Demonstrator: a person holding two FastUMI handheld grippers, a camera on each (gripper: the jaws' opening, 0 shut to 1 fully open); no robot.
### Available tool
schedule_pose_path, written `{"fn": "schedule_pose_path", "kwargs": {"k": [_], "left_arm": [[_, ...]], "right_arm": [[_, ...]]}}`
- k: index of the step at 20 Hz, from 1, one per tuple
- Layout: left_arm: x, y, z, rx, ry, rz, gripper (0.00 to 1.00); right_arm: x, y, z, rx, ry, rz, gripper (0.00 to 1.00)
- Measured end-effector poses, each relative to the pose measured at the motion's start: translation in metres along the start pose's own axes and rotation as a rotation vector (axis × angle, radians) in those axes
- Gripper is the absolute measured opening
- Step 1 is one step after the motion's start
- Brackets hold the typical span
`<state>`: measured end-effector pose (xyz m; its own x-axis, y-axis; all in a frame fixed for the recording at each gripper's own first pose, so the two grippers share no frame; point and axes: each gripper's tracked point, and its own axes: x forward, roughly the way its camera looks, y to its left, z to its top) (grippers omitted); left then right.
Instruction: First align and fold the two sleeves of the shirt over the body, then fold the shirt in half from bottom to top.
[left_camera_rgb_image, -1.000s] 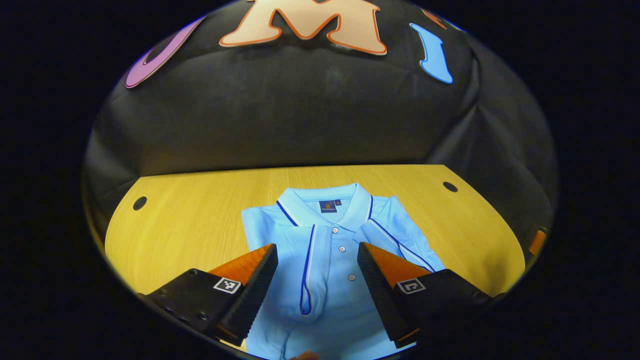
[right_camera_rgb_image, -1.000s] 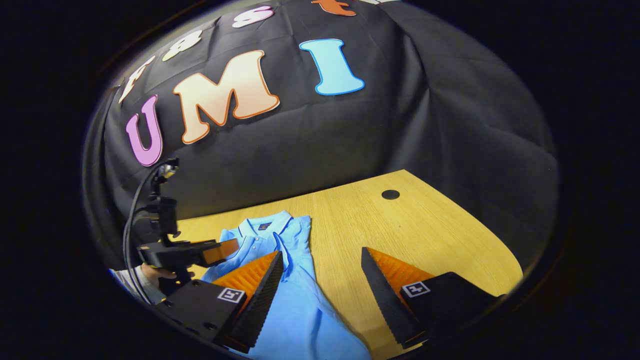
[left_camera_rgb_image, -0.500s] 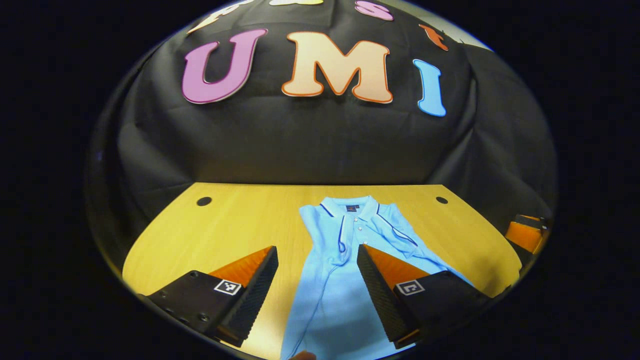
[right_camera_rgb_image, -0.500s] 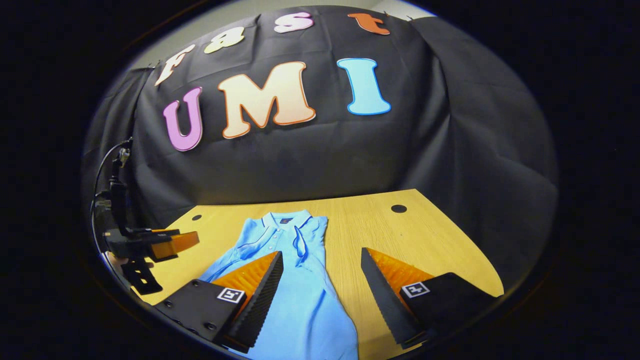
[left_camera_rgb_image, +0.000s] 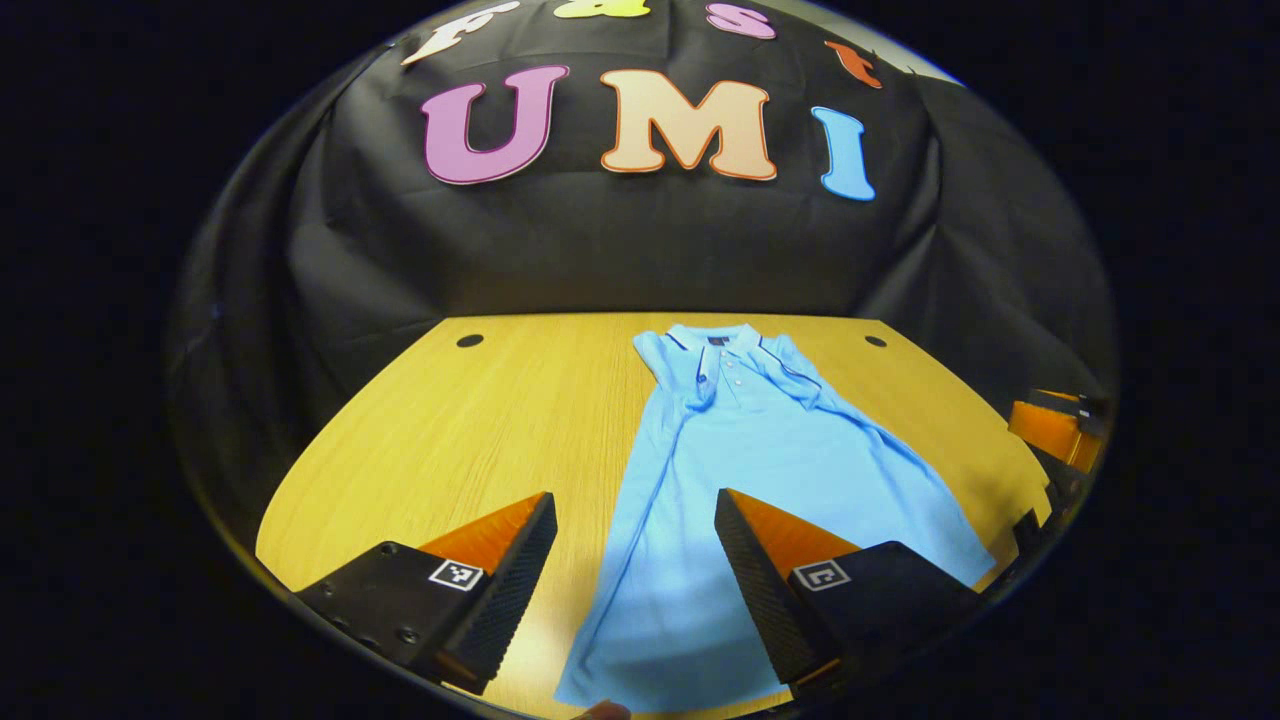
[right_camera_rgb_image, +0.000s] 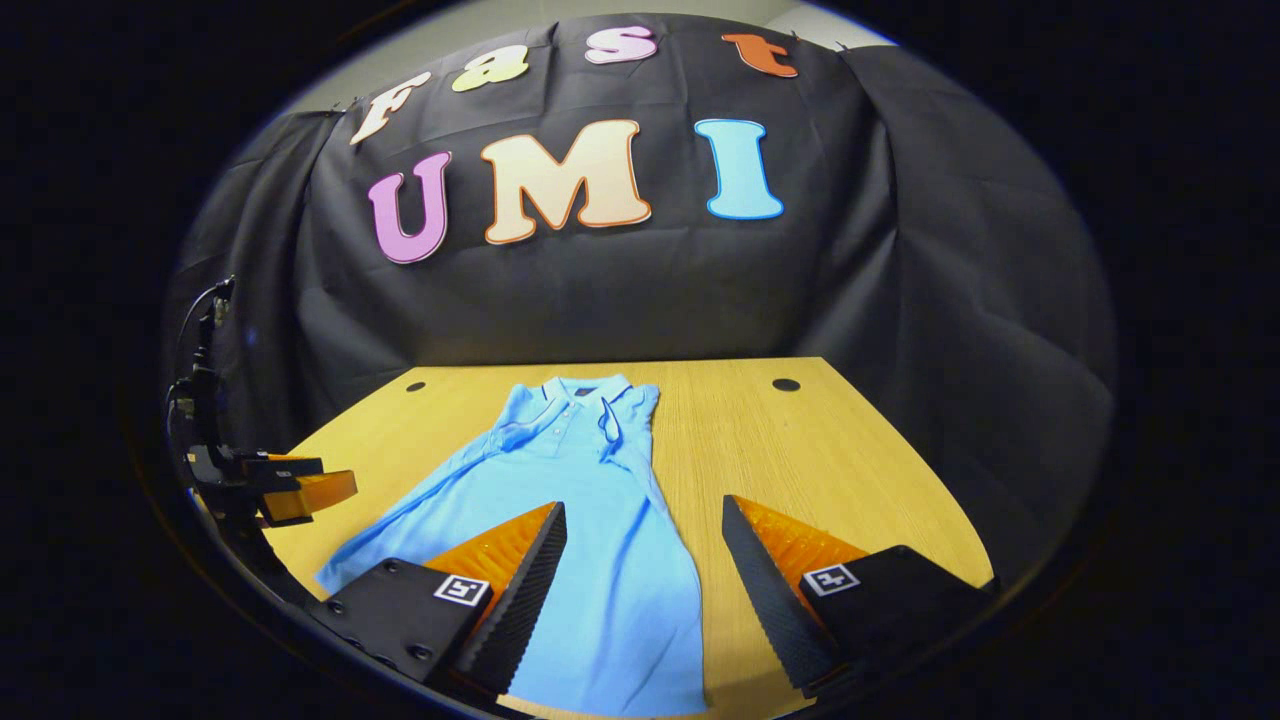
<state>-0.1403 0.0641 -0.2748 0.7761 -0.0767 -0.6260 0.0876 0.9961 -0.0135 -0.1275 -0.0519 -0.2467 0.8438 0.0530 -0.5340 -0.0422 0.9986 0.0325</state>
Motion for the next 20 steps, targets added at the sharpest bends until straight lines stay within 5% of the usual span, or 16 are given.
{"fn": "schedule_pose_path", "kwargs": {"k": [8, 20], "left_arm": [[-0.035, 0.010, -0.087, 0.050, 0.151, 0.014, 0.95], [-0.049, 0.009, -0.143, 0.036, 0.238, 0.048, 0.95]], "right_arm": [[-0.025, -0.012, -0.093, -0.057, 0.185, -0.055, 0.94], [-0.044, -0.012, -0.157, -0.068, 0.342, -0.046, 0.94]]}}
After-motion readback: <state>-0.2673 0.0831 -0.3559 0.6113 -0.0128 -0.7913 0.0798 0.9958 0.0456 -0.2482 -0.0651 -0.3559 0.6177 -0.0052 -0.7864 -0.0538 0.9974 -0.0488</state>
